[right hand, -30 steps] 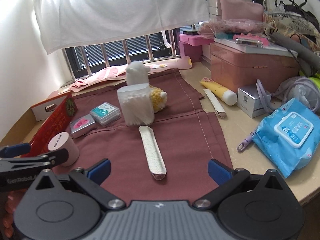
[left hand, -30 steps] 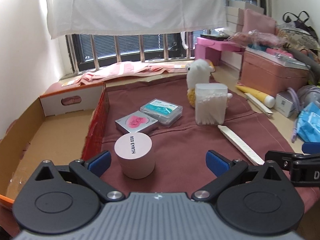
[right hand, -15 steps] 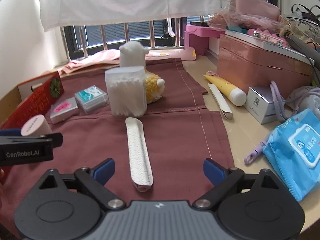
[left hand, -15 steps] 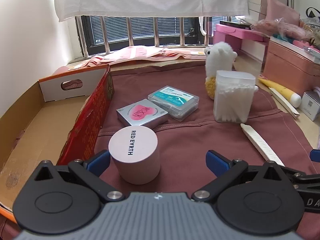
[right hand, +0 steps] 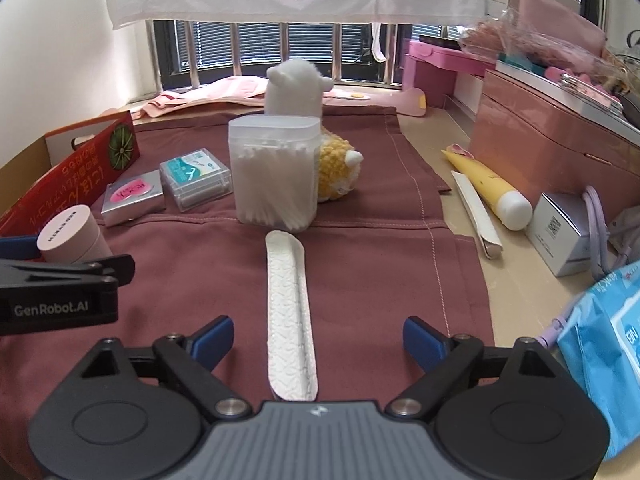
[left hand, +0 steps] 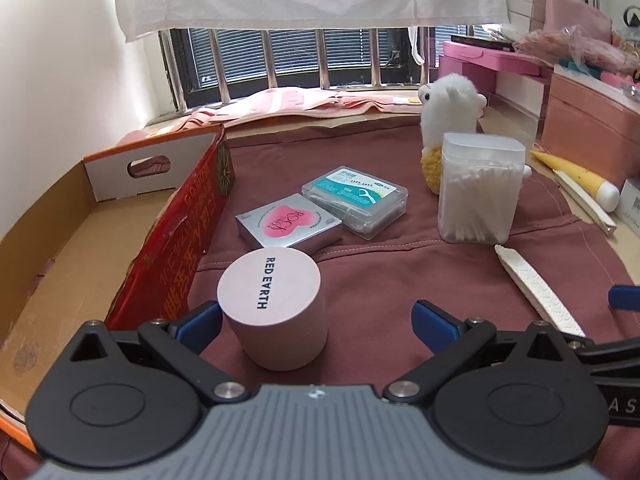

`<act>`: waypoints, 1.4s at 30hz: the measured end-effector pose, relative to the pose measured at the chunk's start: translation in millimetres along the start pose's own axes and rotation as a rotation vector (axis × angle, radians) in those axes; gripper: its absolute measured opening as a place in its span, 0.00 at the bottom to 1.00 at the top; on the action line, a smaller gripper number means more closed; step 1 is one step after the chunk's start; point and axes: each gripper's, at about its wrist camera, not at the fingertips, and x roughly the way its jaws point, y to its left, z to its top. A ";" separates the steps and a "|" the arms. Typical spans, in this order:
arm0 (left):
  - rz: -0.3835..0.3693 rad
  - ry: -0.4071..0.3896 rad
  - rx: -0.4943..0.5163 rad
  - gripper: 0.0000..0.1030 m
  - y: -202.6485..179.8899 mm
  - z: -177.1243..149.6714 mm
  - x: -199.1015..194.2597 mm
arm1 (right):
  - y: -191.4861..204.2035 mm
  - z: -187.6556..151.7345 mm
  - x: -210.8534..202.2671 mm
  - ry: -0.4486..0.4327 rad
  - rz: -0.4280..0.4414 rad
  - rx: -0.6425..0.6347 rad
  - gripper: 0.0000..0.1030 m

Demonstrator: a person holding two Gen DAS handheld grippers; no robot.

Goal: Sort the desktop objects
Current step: 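Move the right tool toward the white nail file while the left tool approaches the pink jar, then close the right tool on the white nail file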

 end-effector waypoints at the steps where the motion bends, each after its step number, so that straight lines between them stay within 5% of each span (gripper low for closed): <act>1: 0.003 -0.001 0.005 1.00 -0.8 -0.1 0.5 | 0.5 0.9 1.7 0.002 0.000 -0.004 0.87; 11: 0.012 0.027 0.014 1.00 -2.1 -1.6 10.7 | 7.2 8.2 11.6 0.015 0.009 -0.043 0.72; 15: 0.015 0.033 0.004 1.00 -1.9 0.1 14.4 | 8.6 11.8 12.2 0.016 0.017 -0.050 0.58; 30: 0.043 0.032 -0.023 1.00 -3.0 3.2 26.6 | 11.0 15.9 12.6 0.015 0.036 -0.067 0.29; 42: 0.044 0.018 -0.054 1.00 -1.2 2.9 29.9 | 13.8 19.5 12.8 0.017 0.045 -0.083 0.19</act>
